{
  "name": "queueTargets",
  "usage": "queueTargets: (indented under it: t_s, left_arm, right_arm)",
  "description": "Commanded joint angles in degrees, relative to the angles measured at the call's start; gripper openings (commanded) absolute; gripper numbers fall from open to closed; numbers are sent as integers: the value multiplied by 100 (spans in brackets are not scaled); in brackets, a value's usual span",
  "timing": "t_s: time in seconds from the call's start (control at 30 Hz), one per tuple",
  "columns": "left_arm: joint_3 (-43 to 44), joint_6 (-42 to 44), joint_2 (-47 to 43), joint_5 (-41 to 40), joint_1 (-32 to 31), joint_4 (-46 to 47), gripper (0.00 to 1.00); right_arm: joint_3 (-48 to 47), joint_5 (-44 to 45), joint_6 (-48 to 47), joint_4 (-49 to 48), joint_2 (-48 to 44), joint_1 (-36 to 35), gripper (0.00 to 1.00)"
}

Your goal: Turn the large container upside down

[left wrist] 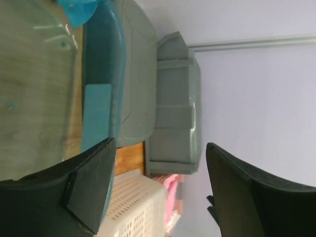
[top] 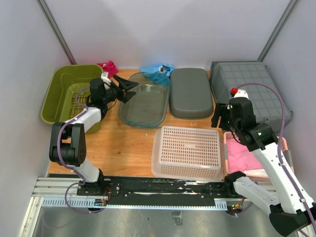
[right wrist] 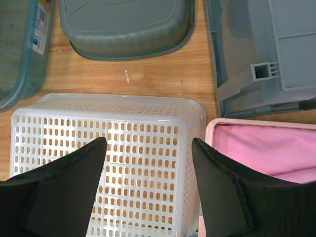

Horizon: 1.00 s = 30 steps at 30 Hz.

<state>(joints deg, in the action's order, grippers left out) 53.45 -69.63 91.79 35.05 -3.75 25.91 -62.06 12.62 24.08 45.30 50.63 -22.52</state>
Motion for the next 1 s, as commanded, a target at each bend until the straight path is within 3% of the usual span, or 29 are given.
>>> queueTargets:
  t_s: [0.0, 0.13, 0.3, 0.5, 0.8, 0.97]
  left_arm:
    - [1269, 2102, -569, -1055, -521, -2327, 77]
    - [2149, 3348, -622, -2569, -1153, -3718, 78]
    - [2627, 4345, -419, -4663, -2227, -4516, 80]
    - [4372, 5010, 1067, -5581, -3108, -5934, 84]
    - [4472, 5247, 2258, -5011, -3596, -6039, 86]
    - [4448, 5173, 2677, -4923, -3659, -6029, 81]
  right_arm:
    - [-123, -374, 164, -137, 168, -59, 71]
    - [-82, -427, 171, -244, 248, -59, 71]
    - [-86, -427, 133, -247, 287, -59, 71]
    - [-10, -549, 212, -297, 349, -59, 72]
    - [14, -389, 130, -255, 230, -59, 72]
    - [20, -387, 95, -234, 292, -59, 72]
